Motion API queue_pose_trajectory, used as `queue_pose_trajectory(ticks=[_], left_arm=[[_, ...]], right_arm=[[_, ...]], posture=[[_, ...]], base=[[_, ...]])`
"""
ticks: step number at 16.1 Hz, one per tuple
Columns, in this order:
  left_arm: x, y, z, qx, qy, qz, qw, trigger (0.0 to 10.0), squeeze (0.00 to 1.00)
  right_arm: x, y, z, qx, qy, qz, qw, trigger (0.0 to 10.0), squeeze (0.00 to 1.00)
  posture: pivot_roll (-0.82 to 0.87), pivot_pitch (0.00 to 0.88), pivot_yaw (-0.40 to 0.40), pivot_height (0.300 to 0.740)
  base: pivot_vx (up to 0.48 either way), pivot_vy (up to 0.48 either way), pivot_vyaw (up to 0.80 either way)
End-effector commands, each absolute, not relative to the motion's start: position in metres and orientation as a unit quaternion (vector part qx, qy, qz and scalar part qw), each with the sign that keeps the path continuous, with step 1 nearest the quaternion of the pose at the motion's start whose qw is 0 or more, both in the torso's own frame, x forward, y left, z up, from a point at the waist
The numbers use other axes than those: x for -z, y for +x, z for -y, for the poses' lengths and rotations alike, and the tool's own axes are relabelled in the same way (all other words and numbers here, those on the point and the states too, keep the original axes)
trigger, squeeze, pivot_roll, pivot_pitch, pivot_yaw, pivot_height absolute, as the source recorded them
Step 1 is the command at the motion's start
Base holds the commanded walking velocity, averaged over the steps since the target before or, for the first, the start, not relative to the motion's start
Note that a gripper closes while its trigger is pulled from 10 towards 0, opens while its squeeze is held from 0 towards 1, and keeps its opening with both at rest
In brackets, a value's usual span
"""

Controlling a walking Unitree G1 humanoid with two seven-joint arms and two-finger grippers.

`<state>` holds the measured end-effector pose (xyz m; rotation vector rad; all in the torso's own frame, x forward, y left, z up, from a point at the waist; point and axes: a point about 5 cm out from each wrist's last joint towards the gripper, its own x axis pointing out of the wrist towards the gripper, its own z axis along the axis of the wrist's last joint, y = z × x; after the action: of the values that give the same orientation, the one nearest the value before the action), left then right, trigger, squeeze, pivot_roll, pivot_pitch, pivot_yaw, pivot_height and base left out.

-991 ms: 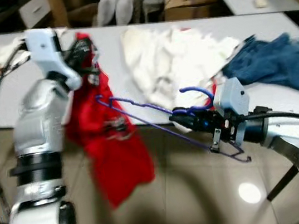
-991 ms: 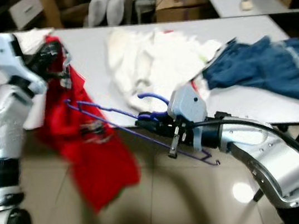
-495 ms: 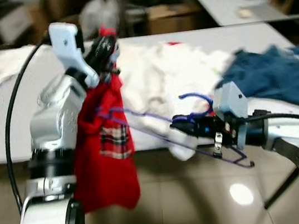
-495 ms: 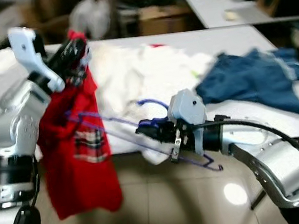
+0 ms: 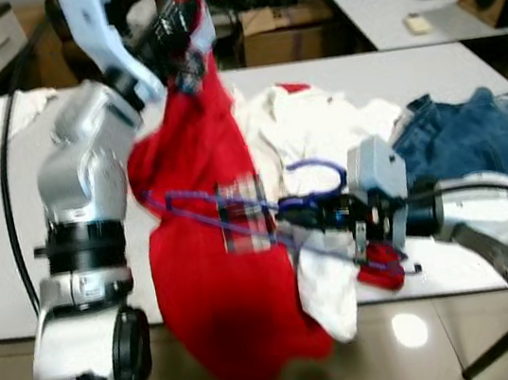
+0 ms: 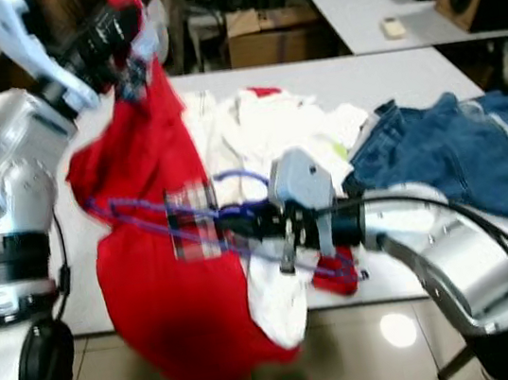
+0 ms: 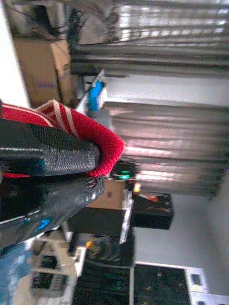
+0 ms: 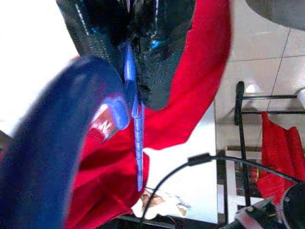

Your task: Hang hanger

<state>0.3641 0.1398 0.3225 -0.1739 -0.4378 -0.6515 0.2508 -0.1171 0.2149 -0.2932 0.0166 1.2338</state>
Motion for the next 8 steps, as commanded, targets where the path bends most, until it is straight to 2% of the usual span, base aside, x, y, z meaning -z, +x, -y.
queue_pose_trajectory(ticks=[1, 4, 6, 7, 8], left_arm=[[-0.346, 0.354, -0.133, 0.347, -0.08, 0.252, 0.9, 10.0, 0.0], [-0.366, 0.338, -0.132, 0.401, -0.071, 0.283, 0.868, 10.0, 0.0], [-0.371, 0.336, -0.132, 0.411, -0.067, 0.287, 0.863, 10.0, 0.0], [-0.377, 0.331, -0.132, 0.425, -0.068, 0.296, 0.853, 10.0, 0.0], [-0.379, 0.33, -0.133, 0.425, -0.068, 0.298, 0.852, 10.0, 0.0]], right_arm=[[-0.214, 0.257, 0.12, -0.571, -0.153, -0.014, 0.806, 10.0, 0.0], [-0.22, 0.285, 0.116, -0.559, -0.175, -0.015, 0.81, 10.0, 0.0], [-0.221, 0.302, 0.118, -0.552, -0.192, -0.023, 0.811, 10.0, 0.0], [-0.235, 0.333, 0.123, -0.502, -0.232, -0.002, 0.833, 10.0, 0.0], [-0.241, 0.341, 0.123, -0.486, -0.237, 0.009, 0.841, 10.0, 0.0]], posture=[[-0.2, 0.0, 0.022, 0.74], [-0.18, 0.0, 0.001, 0.74], [-0.18, 0.0, -0.002, 0.74], [-0.17, 0.0, -0.012, 0.74], [-0.17, 0.0, -0.013, 0.74]], base=[[0.0, 0.0, 0.0], [0.0, 0.0, 0.0], [0.0, 0.0, 0.0], [0.0, 0.0, 0.0], [0.0, 0.0, 0.0]])
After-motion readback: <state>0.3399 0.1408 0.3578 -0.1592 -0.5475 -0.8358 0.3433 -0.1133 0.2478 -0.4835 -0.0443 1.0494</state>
